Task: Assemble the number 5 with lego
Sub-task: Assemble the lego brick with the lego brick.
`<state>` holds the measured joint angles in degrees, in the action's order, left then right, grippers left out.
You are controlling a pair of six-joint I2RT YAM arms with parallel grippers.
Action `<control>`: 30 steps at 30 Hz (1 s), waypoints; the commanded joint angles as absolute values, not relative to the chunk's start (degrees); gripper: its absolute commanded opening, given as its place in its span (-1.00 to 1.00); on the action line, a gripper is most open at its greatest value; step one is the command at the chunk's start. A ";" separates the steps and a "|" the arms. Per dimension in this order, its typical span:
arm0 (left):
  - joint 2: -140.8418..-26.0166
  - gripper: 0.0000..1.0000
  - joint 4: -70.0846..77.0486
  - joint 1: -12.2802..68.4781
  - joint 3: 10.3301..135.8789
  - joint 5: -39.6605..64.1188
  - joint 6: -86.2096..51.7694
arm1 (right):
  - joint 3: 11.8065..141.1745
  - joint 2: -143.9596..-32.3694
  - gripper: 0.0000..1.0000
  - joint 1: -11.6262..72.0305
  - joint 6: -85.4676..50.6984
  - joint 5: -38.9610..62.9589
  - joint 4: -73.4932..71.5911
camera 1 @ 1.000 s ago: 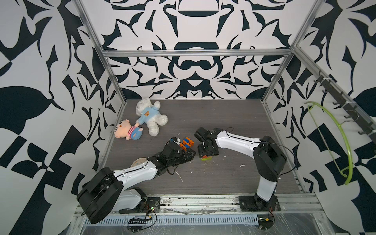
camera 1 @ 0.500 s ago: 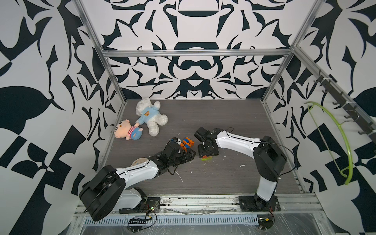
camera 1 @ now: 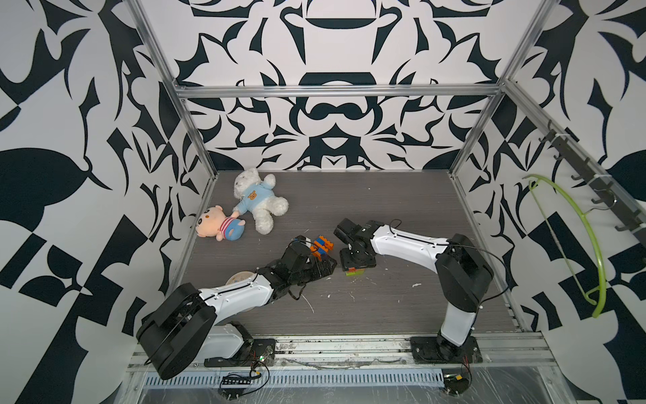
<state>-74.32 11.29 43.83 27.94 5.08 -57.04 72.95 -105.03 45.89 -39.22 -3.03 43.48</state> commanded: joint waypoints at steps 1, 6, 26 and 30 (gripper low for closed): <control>-73.68 0.98 10.20 43.68 28.79 3.97 -56.61 | 70.33 -107.22 0.29 45.68 -39.38 -1.52 43.33; -73.48 0.98 9.55 43.59 28.59 3.25 -56.70 | 70.15 -106.98 0.29 45.68 -39.45 -1.49 43.33; -73.65 0.99 10.32 43.71 28.83 3.42 -57.05 | 70.66 -105.71 0.29 45.67 -39.62 -2.11 43.95; -73.78 0.98 10.50 43.73 29.01 3.58 -57.10 | 70.49 -106.25 0.28 45.68 -40.16 -3.03 44.40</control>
